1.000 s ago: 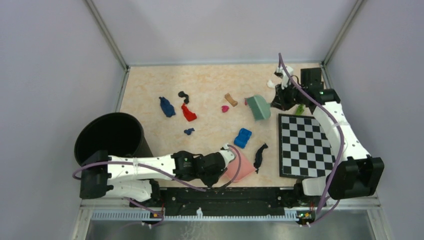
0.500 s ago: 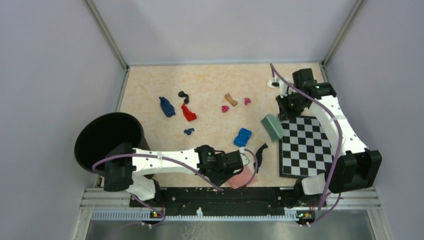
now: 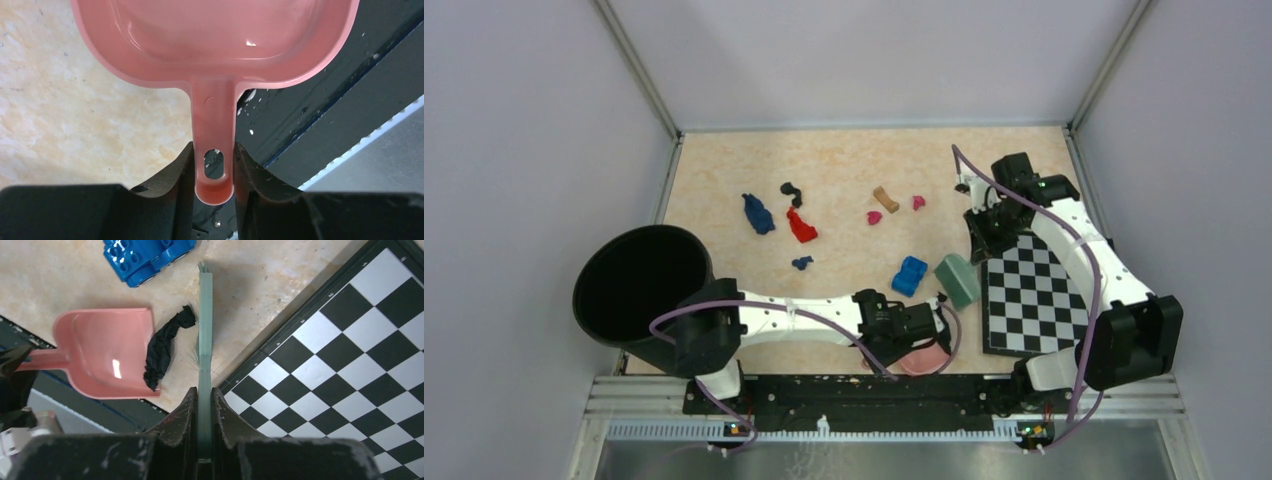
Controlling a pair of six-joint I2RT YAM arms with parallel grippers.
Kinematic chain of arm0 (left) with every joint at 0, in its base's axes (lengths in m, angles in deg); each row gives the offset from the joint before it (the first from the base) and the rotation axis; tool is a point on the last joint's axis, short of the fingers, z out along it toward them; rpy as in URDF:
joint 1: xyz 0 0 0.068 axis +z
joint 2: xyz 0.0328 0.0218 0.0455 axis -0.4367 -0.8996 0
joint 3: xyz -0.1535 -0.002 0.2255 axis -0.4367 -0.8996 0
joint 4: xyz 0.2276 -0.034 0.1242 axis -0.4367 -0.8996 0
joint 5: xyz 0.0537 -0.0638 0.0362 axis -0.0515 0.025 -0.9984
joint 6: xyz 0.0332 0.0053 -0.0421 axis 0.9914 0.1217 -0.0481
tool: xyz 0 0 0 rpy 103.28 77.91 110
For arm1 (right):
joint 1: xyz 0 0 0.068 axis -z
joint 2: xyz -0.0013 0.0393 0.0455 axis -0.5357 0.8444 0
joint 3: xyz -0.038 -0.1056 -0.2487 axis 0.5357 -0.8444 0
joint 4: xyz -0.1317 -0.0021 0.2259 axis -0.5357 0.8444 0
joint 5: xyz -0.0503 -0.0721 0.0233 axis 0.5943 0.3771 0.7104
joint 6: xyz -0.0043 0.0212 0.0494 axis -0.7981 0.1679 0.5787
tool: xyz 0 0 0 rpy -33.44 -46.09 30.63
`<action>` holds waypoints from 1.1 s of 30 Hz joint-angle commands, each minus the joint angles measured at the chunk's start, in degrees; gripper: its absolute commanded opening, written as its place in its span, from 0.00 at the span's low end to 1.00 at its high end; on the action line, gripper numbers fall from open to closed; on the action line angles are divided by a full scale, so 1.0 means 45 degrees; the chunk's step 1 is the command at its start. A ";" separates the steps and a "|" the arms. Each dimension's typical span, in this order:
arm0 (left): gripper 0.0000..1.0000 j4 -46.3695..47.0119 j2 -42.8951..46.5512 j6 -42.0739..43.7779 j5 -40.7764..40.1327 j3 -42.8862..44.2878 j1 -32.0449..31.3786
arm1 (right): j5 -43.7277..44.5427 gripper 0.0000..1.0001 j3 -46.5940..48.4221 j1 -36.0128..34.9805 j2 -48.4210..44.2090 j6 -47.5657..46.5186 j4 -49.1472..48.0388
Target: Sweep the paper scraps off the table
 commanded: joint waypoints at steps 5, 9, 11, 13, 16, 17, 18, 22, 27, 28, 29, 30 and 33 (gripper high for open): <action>0.00 0.2389 -0.0266 -0.0526 -0.1118 0.0192 -0.0071 | -0.1061 0.00 0.1000 -0.0180 -0.0336 0.0130 0.1024; 0.00 0.3302 -0.0364 -0.0660 -0.1723 -0.0018 -0.0072 | -0.0996 0.00 0.1150 -0.0180 -0.0185 0.0192 0.1122; 0.00 0.3721 -0.0433 -0.0667 -0.1955 -0.0159 -0.0071 | -0.1036 0.00 0.1391 -0.0180 -0.0162 0.0214 0.1305; 0.00 0.4064 -0.0498 -0.0664 -0.2092 -0.0277 -0.0071 | -0.0845 0.00 0.1690 -0.0047 -0.0176 0.0081 0.1541; 0.00 0.4553 -0.0407 -0.0682 -0.2349 -0.0757 -0.0071 | -0.0652 0.00 0.2097 0.0419 -0.0195 -0.0198 0.1777; 0.00 0.4720 -0.0331 -0.0707 -0.2497 -0.0957 -0.0081 | -0.0723 0.00 0.2368 0.0569 -0.0157 -0.0367 0.1969; 0.00 0.4953 -0.0256 -0.0735 -0.2626 -0.1201 -0.0072 | -0.0767 0.00 0.2698 0.0715 -0.0133 -0.0537 0.2191; 0.00 0.5881 0.0010 -0.0812 -0.3308 -0.1858 -0.0071 | -0.0868 0.00 0.4177 0.1143 0.0017 -0.1066 0.3114; 0.00 0.7367 0.0754 -0.0517 -0.3673 -0.2710 -0.0104 | -0.0093 0.00 0.6047 0.1596 0.0352 -0.1474 0.3489; 0.00 0.7852 0.1005 -0.0308 -0.3705 -0.3061 -0.0119 | -0.0002 0.00 0.6322 0.1746 0.0463 -0.1557 0.3472; 0.00 0.8570 0.1283 -0.0133 -0.3924 -0.3459 -0.0126 | 0.0104 0.00 0.6561 0.1875 0.0582 -0.1663 0.3448; 0.00 0.9487 0.1516 0.0119 -0.4288 -0.4012 -0.0112 | 0.0296 0.00 0.6738 0.1962 0.0755 -0.1761 0.3375; 0.00 1.1786 0.1893 0.1633 -0.4679 -0.4951 -0.0110 | 0.1135 0.00 0.7123 0.2273 0.1521 -0.1920 0.2907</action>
